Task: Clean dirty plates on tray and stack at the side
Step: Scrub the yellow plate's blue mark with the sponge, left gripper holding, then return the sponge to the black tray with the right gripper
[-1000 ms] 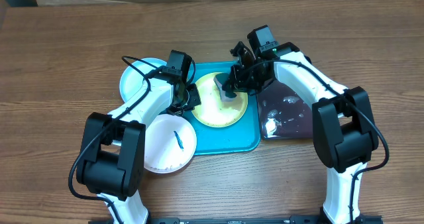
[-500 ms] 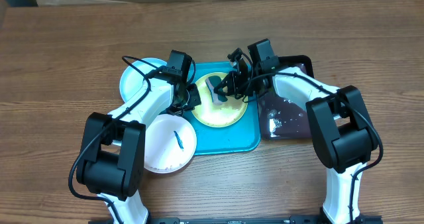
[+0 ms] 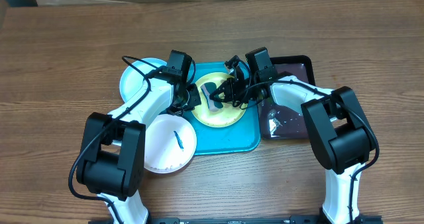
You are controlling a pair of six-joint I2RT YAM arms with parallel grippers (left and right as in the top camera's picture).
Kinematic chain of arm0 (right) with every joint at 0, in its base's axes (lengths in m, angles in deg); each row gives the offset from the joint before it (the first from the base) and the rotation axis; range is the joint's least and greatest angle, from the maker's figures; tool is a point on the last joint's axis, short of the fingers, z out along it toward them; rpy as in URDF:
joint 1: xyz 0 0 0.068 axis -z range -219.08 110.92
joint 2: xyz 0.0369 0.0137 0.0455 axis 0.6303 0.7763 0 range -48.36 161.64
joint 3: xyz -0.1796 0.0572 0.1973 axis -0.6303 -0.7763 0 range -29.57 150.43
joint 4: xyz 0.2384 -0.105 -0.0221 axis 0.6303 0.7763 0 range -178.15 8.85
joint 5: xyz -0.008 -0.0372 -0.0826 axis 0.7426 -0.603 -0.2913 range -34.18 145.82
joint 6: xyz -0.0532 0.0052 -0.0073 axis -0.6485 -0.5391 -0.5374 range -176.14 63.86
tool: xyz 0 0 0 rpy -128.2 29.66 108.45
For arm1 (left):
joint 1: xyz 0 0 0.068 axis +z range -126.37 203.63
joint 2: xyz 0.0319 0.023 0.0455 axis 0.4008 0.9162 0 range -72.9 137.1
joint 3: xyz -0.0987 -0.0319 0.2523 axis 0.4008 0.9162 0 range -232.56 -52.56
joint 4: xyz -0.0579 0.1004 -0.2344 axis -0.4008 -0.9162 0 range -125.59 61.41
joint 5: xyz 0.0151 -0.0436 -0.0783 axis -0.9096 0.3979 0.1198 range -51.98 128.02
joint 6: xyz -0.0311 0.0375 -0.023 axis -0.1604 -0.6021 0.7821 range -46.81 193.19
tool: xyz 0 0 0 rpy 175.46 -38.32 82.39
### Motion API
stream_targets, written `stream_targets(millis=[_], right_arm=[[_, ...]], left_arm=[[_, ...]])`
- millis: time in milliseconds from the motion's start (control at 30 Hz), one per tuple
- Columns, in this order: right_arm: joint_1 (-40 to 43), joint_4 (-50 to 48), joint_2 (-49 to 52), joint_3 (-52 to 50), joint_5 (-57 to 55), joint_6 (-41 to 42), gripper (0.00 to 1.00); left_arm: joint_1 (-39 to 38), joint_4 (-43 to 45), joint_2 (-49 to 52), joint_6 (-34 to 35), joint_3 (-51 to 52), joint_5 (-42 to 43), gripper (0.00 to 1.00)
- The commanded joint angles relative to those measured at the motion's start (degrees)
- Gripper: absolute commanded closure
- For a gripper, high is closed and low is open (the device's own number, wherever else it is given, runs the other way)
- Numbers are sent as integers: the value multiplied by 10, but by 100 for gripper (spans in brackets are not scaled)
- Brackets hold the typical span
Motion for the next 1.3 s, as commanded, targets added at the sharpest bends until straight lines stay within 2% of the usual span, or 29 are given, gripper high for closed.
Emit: stream_targets(millis=[0,567,967,1167,1267], right_arm=[[-7,-5,-21,-1,-5,7,96],[-19,33,-19,-2,-127,-3,96],[51,45,-67,0,-124,-4,96],[69,47,-111,0,-30,-14,96],[77,77,-147,0,-21,-36,96]], left_arm=[[5,-4,15,-1,3,-19,96],[5,-4,15,-3,3,-19,96],[5,-4,15,-3,3,-19,96],[5,-4,15,-3,3,-19,96],[5,-4,15,-3,3,-19,96]])
